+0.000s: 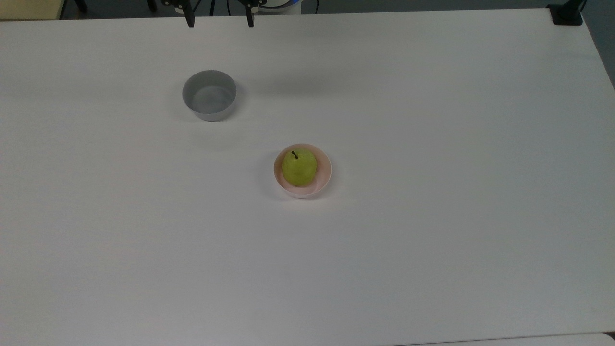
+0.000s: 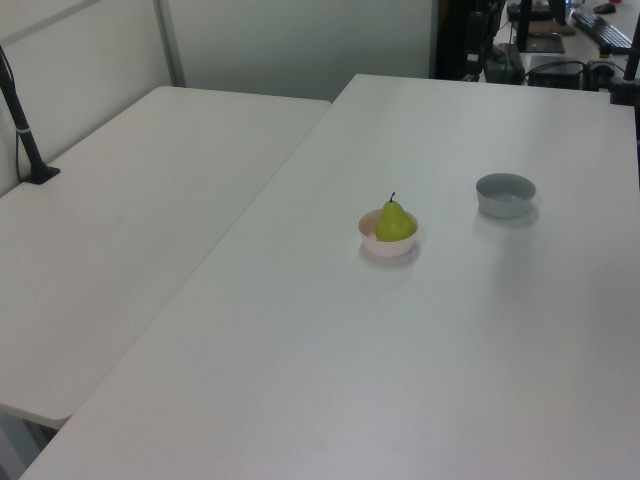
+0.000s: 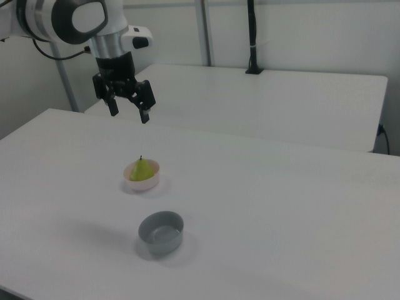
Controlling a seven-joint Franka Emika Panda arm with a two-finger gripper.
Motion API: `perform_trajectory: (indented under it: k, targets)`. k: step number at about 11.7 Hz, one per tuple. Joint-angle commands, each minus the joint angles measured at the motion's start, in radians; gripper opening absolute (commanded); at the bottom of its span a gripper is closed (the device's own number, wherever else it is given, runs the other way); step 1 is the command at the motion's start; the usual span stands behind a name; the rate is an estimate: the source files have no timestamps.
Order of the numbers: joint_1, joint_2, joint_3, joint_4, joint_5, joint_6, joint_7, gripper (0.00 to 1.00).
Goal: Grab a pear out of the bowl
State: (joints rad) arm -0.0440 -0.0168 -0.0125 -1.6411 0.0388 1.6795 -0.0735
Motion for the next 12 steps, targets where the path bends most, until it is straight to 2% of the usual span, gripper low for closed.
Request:
perform_trajectory:
  k: [1,3,5,7,10,12]
  targets:
    - [0.003,0.03,-0.001,-0.016,0.001,0.032,-0.199,1.0]
    - [0.007,0.072,-0.001,-0.013,-0.007,0.095,-0.243,1.0]
    - [0.039,0.11,0.0,-0.013,-0.007,0.164,-0.18,1.0]
    - [0.084,0.155,0.002,-0.013,-0.008,0.227,-0.027,1.0]
    - [0.098,0.234,0.054,-0.013,-0.039,0.319,0.174,1.0]
    - [0.121,0.285,0.072,-0.014,-0.046,0.354,0.225,1.0]
